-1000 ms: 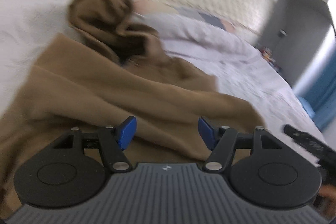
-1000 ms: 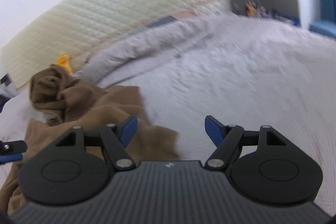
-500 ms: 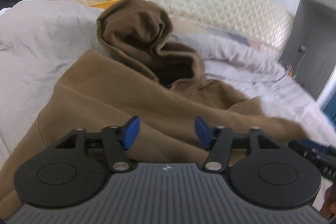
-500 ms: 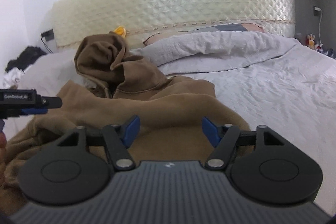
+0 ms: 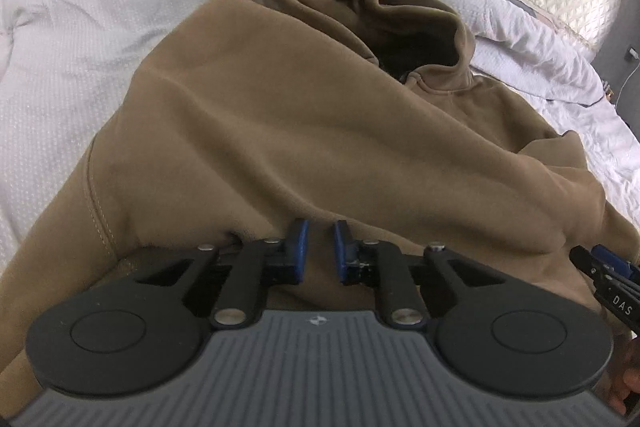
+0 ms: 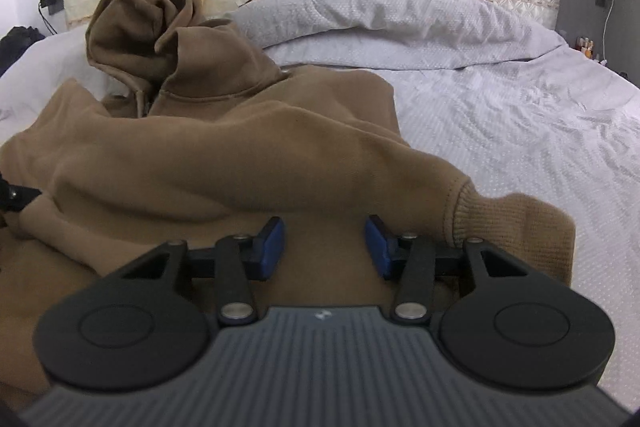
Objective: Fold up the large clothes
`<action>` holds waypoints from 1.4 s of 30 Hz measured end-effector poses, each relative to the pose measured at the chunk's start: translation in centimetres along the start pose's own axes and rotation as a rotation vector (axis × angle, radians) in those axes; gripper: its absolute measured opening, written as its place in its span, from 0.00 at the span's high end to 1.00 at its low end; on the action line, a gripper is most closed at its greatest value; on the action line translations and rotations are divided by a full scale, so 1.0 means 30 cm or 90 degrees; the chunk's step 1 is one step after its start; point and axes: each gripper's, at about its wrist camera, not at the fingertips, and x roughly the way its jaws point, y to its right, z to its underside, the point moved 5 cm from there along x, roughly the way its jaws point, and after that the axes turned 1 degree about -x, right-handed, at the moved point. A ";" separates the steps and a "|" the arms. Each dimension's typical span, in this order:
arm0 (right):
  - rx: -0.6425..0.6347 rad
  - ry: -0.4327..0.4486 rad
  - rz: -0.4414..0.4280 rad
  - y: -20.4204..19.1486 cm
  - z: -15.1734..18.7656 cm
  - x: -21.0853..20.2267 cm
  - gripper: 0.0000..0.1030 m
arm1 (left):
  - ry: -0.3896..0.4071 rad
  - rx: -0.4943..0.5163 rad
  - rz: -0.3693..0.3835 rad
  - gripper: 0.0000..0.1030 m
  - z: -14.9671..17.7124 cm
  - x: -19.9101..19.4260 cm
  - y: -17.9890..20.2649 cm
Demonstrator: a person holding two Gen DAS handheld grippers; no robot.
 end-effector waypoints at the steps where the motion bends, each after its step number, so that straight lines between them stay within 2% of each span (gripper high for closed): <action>1: 0.006 0.003 -0.002 0.001 -0.001 -0.008 0.54 | 0.007 0.000 0.002 0.82 -0.003 -0.009 0.001; 4: 0.037 0.011 -0.013 0.012 -0.015 -0.040 0.54 | 0.012 -0.013 0.016 0.79 -0.014 -0.049 -0.001; 8: 0.044 0.048 -0.037 -0.025 -0.072 -0.130 0.52 | 0.043 -0.042 0.045 0.50 -0.036 -0.134 -0.016; 11: 0.005 0.081 -0.060 -0.106 -0.160 -0.171 0.52 | 0.071 -0.037 0.036 0.48 -0.046 -0.184 -0.022; 14: -0.022 0.094 -0.090 -0.197 -0.279 -0.135 0.52 | 0.085 -0.043 0.042 0.47 -0.042 -0.206 -0.033; 19: 0.000 0.079 -0.134 -0.335 -0.490 0.071 0.52 | 0.110 -0.046 0.061 0.47 -0.045 -0.179 -0.045; 22: -0.002 0.068 -0.140 -0.407 -0.593 0.228 0.52 | 0.123 -0.057 0.078 0.47 -0.066 -0.162 -0.060; 24: 0.001 0.059 -0.142 -0.447 -0.655 0.338 0.52 | 0.138 -0.047 0.066 0.47 -0.068 -0.147 -0.067; 26: -0.001 0.061 -0.139 -0.482 -0.703 0.429 0.52 | 0.144 -0.044 0.056 0.47 -0.064 -0.118 -0.076; 29: 0.012 0.066 -0.135 -0.520 -0.772 0.552 0.52 | 0.138 -0.048 0.077 0.47 -0.058 -0.073 -0.085; 34: 0.054 0.058 -0.138 -0.548 -0.843 0.725 0.53 | 0.157 -0.062 0.104 0.45 -0.053 -0.039 -0.097; 35: 0.050 0.054 -0.133 -0.557 -0.850 0.751 0.57 | 0.159 -0.072 0.106 0.45 -0.050 -0.036 -0.101; 37: 0.049 0.050 -0.144 -0.570 -0.854 0.775 0.75 | 0.169 -0.084 0.115 0.45 -0.051 -0.033 -0.106; 38: 0.053 0.049 -0.151 -0.573 -0.858 0.774 0.80 | 0.171 -0.088 0.117 0.45 -0.049 -0.031 -0.107; 40: 0.047 0.061 -0.148 -0.577 -0.867 0.748 0.87 | 0.170 -0.098 0.120 0.45 -0.045 -0.028 -0.110; 42: 0.025 0.080 -0.139 -0.579 -0.878 0.700 0.89 | 0.172 -0.100 0.122 0.45 -0.043 -0.034 -0.112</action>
